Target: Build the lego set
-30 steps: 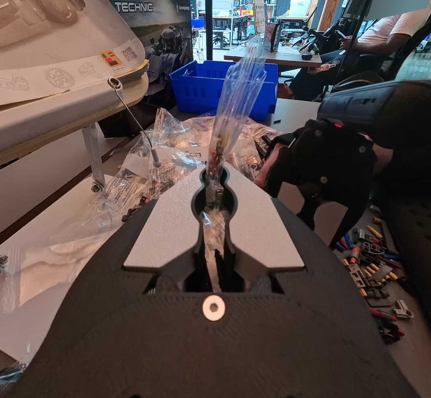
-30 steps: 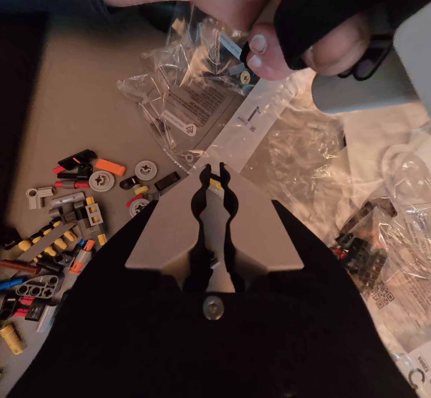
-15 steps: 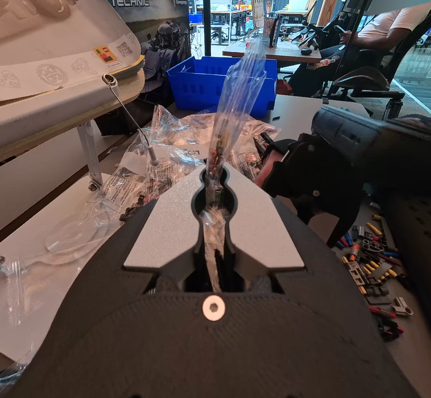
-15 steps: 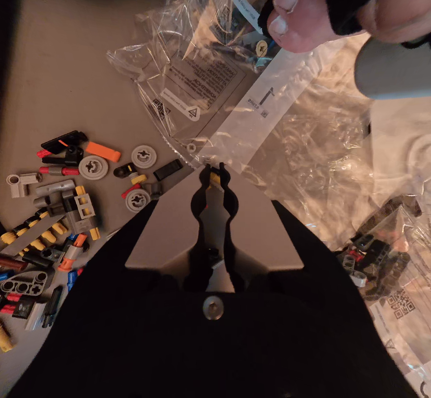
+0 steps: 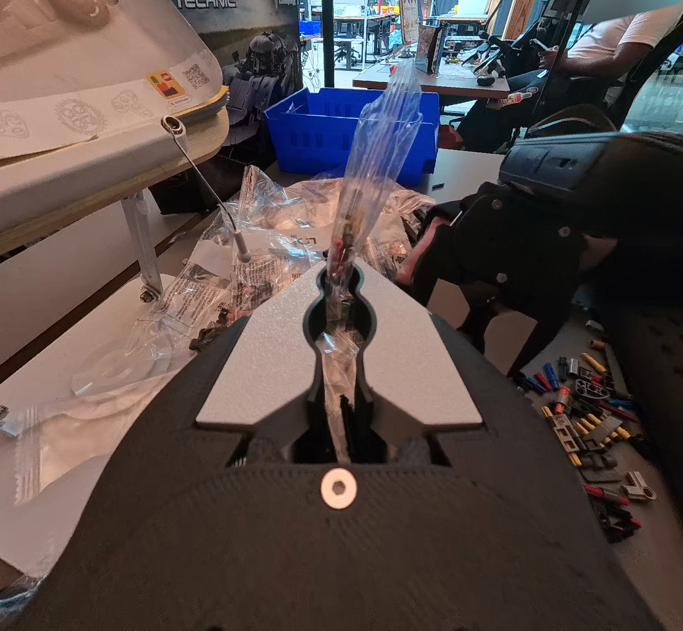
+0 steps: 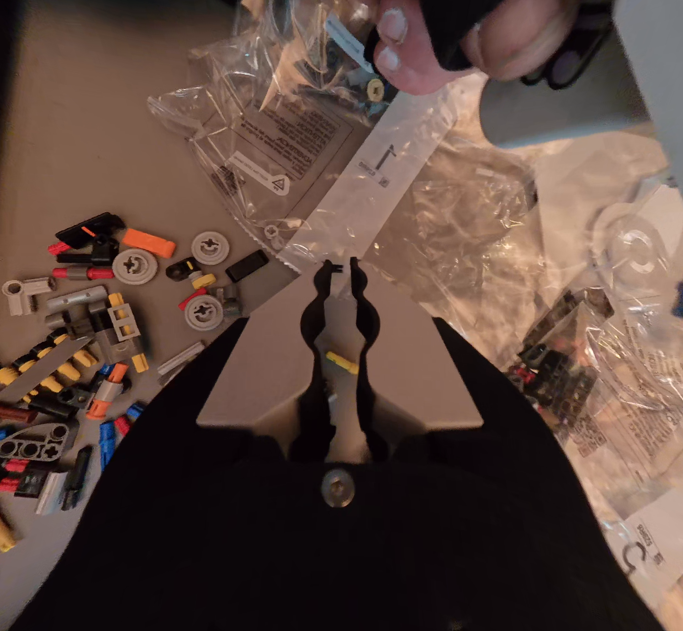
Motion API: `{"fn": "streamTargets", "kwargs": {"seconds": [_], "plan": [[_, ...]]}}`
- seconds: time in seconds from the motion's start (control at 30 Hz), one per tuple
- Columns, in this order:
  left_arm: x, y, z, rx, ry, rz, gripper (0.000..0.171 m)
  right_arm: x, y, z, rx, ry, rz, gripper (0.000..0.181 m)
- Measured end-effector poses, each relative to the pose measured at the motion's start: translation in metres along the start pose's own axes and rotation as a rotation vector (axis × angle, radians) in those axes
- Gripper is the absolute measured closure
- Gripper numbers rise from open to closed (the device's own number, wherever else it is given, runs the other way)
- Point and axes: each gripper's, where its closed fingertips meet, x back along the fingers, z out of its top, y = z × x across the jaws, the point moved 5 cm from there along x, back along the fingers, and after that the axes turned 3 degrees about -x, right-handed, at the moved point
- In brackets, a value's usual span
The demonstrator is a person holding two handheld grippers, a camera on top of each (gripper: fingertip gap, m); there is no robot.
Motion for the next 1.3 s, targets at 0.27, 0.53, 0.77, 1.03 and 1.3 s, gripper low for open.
{"fn": "streamTargets", "kwargs": {"seconds": [0.27,0.53,0.77,1.03,1.3], "plan": [[0.003,-0.001,0.003,0.000,0.016,0.008,0.166,0.026,0.018,-0.011,-0.089,0.027,-0.038,0.173],[0.003,-0.001,0.004,-0.001,0.016,0.008,0.167,0.005,-0.003,-0.003,0.003,0.006,0.037,0.164],[0.000,0.000,0.002,-0.006,0.004,0.002,0.167,-0.007,-0.002,-0.008,0.021,-0.032,0.031,0.163],[-0.002,0.001,0.001,-0.008,-0.005,0.001,0.166,-0.012,-0.005,-0.008,0.067,-0.055,0.027,0.170],[-0.003,0.001,0.000,-0.009,-0.011,-0.002,0.167,-0.014,-0.010,-0.002,0.159,-0.058,0.005,0.166]]}}
